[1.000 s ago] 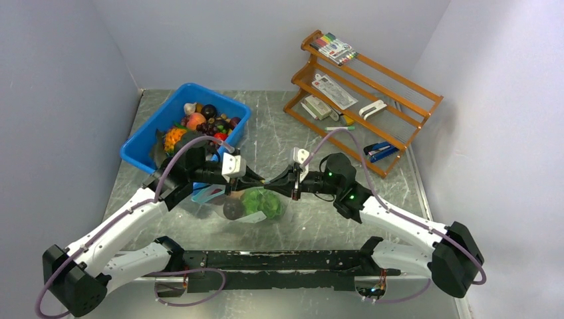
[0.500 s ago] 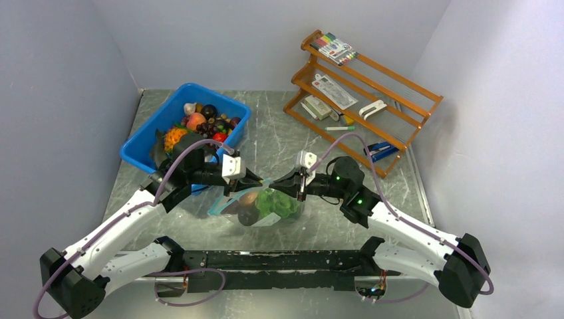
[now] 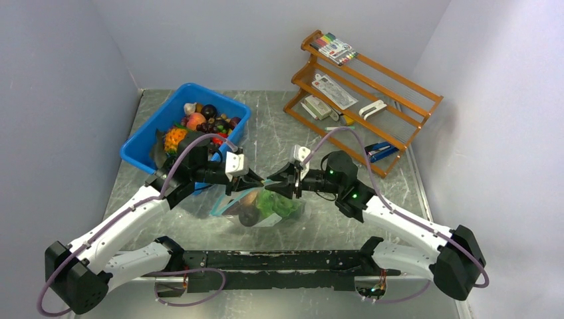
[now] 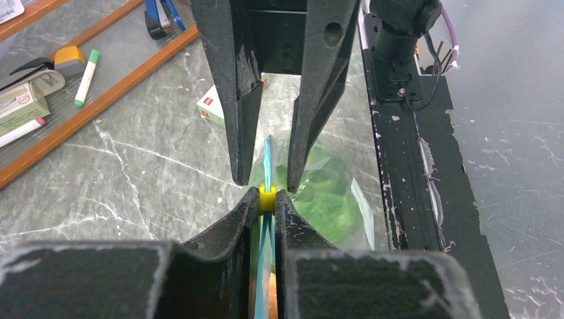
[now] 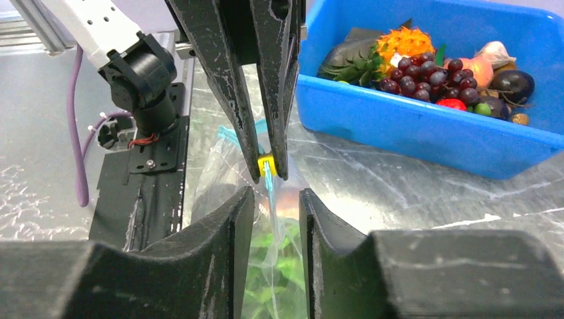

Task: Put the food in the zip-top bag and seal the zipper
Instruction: Zip the zipper food storage bag at the center of the board.

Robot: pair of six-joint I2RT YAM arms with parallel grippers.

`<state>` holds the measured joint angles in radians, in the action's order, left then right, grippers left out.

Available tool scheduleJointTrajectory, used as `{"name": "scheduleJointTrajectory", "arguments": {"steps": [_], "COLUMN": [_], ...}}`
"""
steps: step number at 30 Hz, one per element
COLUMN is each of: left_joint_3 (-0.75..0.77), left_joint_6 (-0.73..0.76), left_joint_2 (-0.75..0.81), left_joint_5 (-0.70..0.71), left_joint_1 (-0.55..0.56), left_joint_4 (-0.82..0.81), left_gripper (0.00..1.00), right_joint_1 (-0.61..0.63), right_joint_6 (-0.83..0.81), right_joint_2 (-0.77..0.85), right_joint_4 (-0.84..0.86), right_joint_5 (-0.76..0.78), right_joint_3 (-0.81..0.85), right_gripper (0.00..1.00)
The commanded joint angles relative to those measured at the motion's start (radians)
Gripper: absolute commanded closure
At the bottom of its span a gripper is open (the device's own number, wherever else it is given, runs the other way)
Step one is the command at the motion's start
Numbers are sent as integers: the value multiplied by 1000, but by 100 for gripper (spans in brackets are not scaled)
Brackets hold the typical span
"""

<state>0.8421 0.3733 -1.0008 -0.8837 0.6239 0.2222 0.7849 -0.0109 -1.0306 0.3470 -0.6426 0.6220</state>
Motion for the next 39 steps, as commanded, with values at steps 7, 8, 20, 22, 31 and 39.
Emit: {"name": "scheduleJointTrajectory", "arguments": {"steps": [7, 8, 20, 22, 31, 39], "left_joint_3": [47, 53, 90, 91, 151, 173], "left_joint_6": [21, 25, 17, 18, 25, 6], "left_joint_2": [18, 27, 147, 170, 213, 255], "left_joint_5": [15, 30, 163, 179, 250, 280], "left_joint_1": [-3, -3, -3, -3, -3, -3], "left_joint_4": [82, 103, 264, 282, 398, 457], "left_gripper": [93, 93, 93, 93, 93, 93], "right_joint_1": [0, -1, -5, -8, -31, -110], "right_joint_6": [11, 17, 80, 77, 104, 154], "right_joint_2": [2, 23, 76, 84, 132, 160], "right_joint_4": [39, 52, 90, 79, 84, 93], "right_joint_5": [14, 34, 113, 142, 260, 370], "right_joint_3": [51, 43, 26, 33, 11, -26], "right_gripper": [100, 100, 100, 100, 100, 100]}}
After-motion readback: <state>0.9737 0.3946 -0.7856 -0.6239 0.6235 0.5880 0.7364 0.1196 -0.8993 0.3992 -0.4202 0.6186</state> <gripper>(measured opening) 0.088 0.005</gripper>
